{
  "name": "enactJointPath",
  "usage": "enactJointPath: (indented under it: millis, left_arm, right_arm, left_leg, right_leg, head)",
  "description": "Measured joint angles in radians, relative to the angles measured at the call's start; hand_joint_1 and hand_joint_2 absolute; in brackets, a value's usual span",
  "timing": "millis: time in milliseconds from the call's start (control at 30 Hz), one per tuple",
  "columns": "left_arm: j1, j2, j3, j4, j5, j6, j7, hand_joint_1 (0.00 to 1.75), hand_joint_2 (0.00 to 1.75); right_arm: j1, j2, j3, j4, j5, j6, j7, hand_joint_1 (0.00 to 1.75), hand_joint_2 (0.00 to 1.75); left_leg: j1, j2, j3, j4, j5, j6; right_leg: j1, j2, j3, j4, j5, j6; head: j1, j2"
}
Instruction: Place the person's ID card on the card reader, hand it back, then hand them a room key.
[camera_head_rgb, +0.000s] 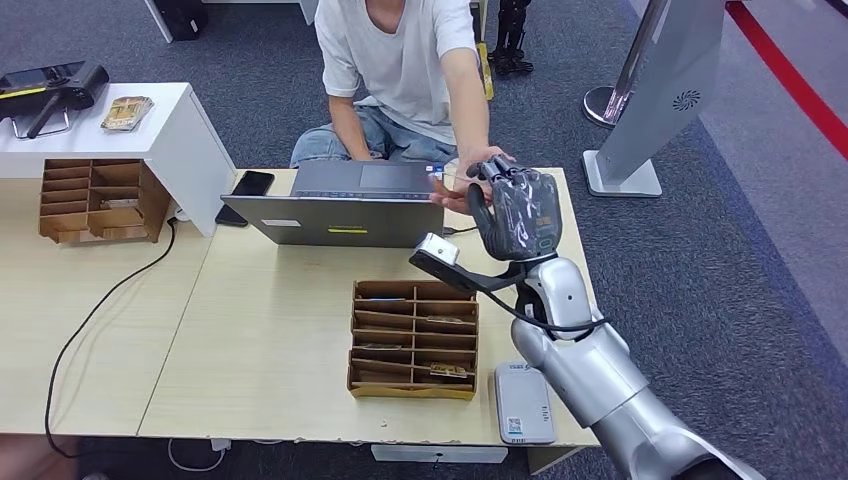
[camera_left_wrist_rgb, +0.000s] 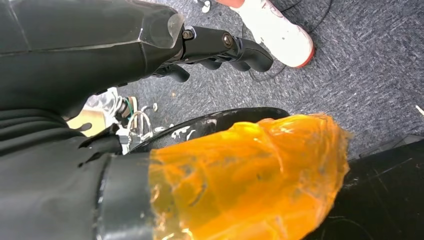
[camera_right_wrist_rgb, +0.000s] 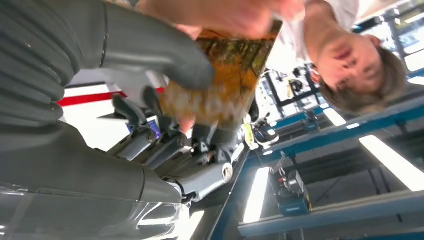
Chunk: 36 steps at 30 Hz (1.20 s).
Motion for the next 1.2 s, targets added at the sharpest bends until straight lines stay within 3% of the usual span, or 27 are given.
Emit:
enactJointPath:
  millis: [167,300,867,1200]
  left_arm:
    - [0.0,0.0,0.0,0.0,-0.001,-0.002,0.0,0.0,0.0]
    - [0.0,0.0,0.0,0.0,0.001,-0.002,0.0,0.0,0.0]
    - [0.0,0.0,0.0,0.0,0.015,0.001,0.0,0.0,0.0]
    - [0.0,0.0,0.0,0.0,0.053,0.016,0.0,0.0,0.0]
  right_arm:
    - [-0.007,0.0,-0.001,0.059,0.027,0.012,0.015,0.0,1.75]
    - [-0.008,0.001,-0.002,0.082,0.034,0.02,0.018,0.0,0.0]
    - [0.012,0.004,-0.001,0.042,0.034,0.003,-0.014,0.0,0.0]
    - [0.101,0.002,0.016,-0.146,-0.104,-0.005,-0.109,0.0,0.0]
  left_leg:
    - [0.0,0.0,0.0,0.0,0.0,0.0]
    - [0.0,0.0,0.0,0.0,0.0,0.0]
    - [0.0,0.0,0.0,0.0,0.0,0.0]
    - [0.0,0.0,0.0,0.0,0.0,0.0]
  right_leg:
    - [0.0,0.0,0.0,0.0,0.0,0.0]
    - [0.0,0.0,0.0,0.0,0.0,0.0]
    - [0.0,0.0,0.0,0.0,0.0,0.0]
    - [0.0,0.0,-0.001,0.0,0.0,0.0]
  head:
    - [0.0,0.0]
    - [0.0,0.0]
    - [0.0,0.0]
    - [0.0,0.0]
